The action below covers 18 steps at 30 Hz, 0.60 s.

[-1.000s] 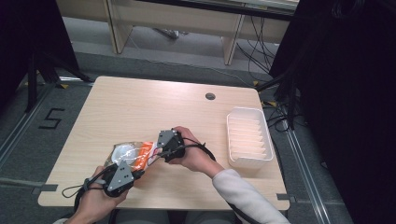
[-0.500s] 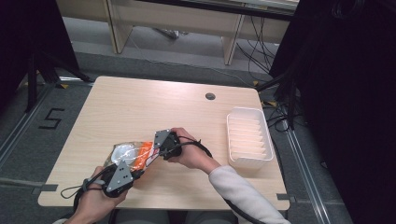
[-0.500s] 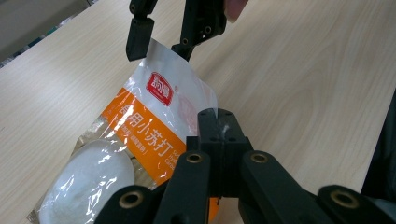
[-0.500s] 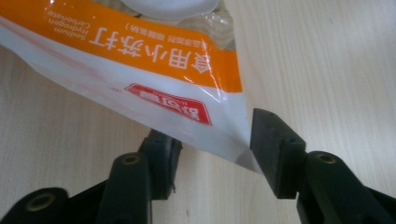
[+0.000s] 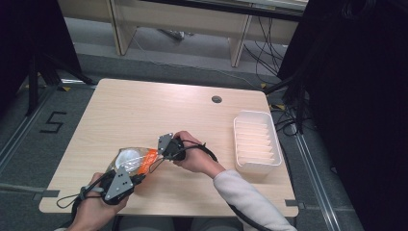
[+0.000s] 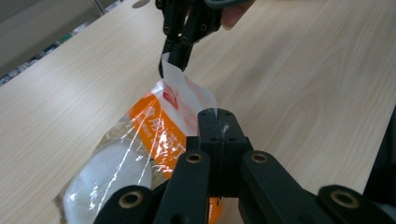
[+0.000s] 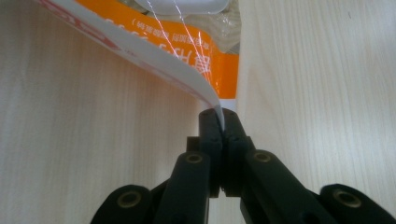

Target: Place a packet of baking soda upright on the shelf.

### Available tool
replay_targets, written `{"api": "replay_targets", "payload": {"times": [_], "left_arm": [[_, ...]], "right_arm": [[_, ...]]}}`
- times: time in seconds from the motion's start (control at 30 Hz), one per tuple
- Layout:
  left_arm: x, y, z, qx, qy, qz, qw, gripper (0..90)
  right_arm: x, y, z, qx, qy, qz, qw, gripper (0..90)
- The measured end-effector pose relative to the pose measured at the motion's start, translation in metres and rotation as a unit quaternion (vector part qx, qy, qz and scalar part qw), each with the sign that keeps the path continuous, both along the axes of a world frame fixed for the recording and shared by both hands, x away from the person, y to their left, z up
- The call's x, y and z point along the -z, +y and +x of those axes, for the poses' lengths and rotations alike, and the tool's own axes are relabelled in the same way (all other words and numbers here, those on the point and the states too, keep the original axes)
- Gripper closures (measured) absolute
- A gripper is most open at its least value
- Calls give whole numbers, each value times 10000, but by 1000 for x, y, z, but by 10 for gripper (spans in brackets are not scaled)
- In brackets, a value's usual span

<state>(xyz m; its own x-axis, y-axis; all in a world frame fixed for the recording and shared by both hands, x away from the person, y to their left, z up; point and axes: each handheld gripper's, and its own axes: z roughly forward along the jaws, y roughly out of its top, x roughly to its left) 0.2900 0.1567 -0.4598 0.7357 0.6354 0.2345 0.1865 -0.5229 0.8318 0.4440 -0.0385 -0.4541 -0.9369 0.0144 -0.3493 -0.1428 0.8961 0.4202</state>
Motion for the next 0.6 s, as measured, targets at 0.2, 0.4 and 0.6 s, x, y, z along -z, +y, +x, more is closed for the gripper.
{"api": "replay_targets", "payload": {"times": [0.2,0.4,0.6], "left_arm": [[-5,9,-4,-123,-336,-363,9987,899],[-8,11,-3,-264,-640,-560,9960,886],[-6,12,2,-412,-733,-609,9946,576]], "right_arm": [[-28,-9,-4,232,412,-144,9988,900],[-57,-18,-10,926,897,-149,9915,900],[-89,-29,-12,1321,974,-176,9863,900]]}}
